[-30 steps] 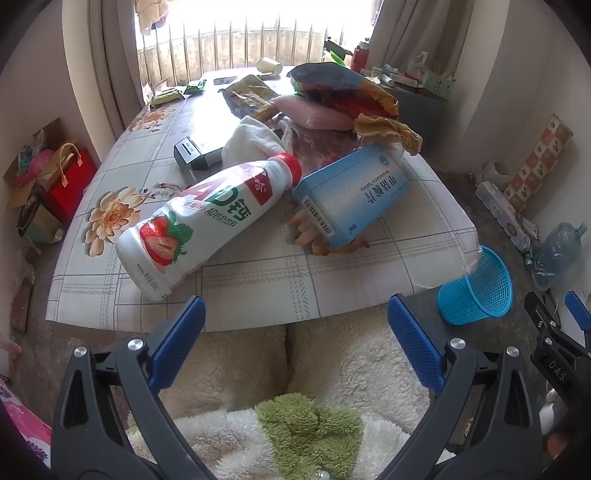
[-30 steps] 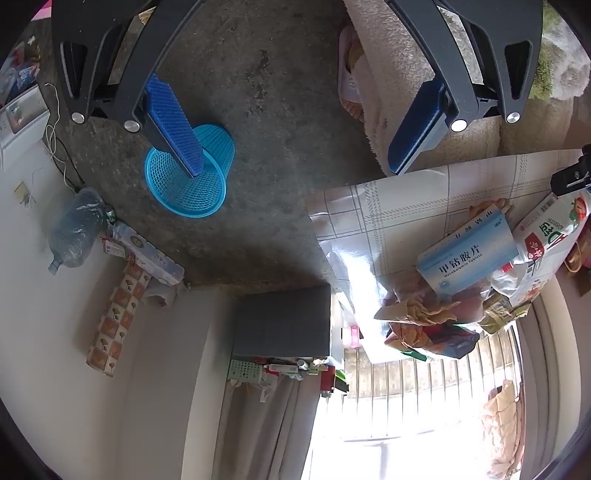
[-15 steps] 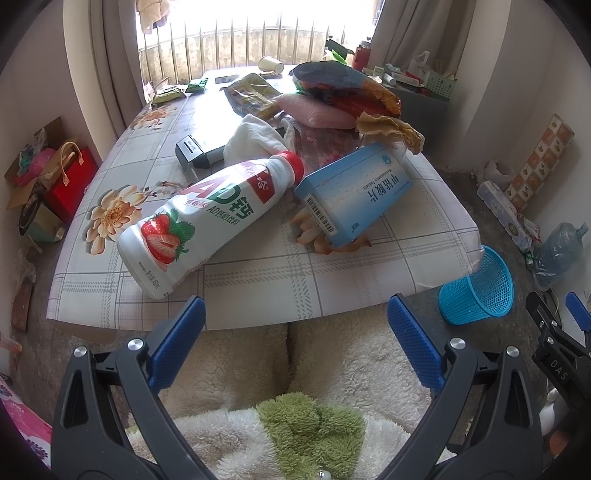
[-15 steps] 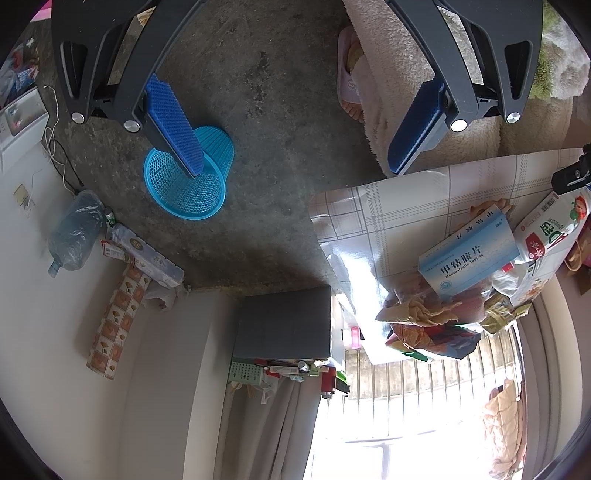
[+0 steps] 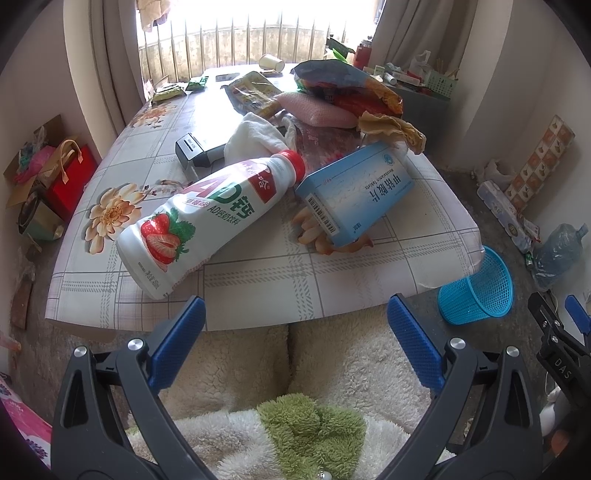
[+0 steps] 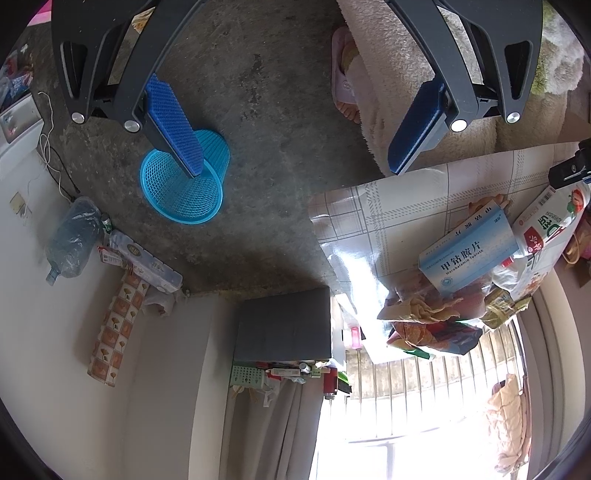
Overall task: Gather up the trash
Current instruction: 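Move the right tool toward the blue medicine box on the table, then grasp the blue medicine box with the right tool while the left tool grasps the pink snack bag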
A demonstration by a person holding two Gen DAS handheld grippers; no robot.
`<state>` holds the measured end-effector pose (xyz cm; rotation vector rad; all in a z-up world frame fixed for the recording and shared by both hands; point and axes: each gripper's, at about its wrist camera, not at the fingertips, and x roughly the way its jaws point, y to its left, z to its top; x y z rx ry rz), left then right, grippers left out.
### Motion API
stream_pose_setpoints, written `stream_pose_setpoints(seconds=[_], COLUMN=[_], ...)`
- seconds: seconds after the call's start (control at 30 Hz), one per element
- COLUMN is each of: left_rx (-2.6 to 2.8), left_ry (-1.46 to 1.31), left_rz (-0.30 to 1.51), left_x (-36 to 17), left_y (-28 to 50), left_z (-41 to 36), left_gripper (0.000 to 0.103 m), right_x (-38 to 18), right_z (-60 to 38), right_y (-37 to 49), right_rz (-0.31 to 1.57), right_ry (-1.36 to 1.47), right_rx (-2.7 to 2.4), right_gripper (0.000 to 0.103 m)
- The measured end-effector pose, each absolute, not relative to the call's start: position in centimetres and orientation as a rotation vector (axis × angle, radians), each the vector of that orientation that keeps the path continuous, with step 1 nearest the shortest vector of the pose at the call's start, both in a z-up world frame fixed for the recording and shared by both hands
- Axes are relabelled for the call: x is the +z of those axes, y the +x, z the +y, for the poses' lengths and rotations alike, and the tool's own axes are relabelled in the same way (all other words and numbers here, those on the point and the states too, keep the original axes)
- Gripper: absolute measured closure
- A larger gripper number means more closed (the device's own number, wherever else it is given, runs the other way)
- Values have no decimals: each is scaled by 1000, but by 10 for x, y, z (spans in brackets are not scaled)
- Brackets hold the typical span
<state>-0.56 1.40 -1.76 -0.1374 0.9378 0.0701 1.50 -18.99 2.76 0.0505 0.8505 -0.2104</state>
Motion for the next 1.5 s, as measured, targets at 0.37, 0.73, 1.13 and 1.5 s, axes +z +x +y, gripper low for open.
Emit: stream_pose_setpoints(seconds=[0.37, 0.73, 1.13, 1.5], left_rx=[-98, -76, -85, -133], left_ry=[-153, -148, -200, -229], left_rz=[779, 626, 691, 663], left_x=[-15, 4, -14, -2], left_y=[-8, 3, 28, 46], left_z=[57, 126, 167, 176], left_gripper=[8, 8, 8, 8], right_x=[28, 12, -43, -43], right_z=[-185, -115, -64, -42], right_y=[42, 153, 217, 226], right_rz=[888, 1031, 1188, 1162], right_ry=[162, 645, 779, 611], right_rx=[-128, 161, -55, -46], right_gripper=[6, 6, 6, 18])
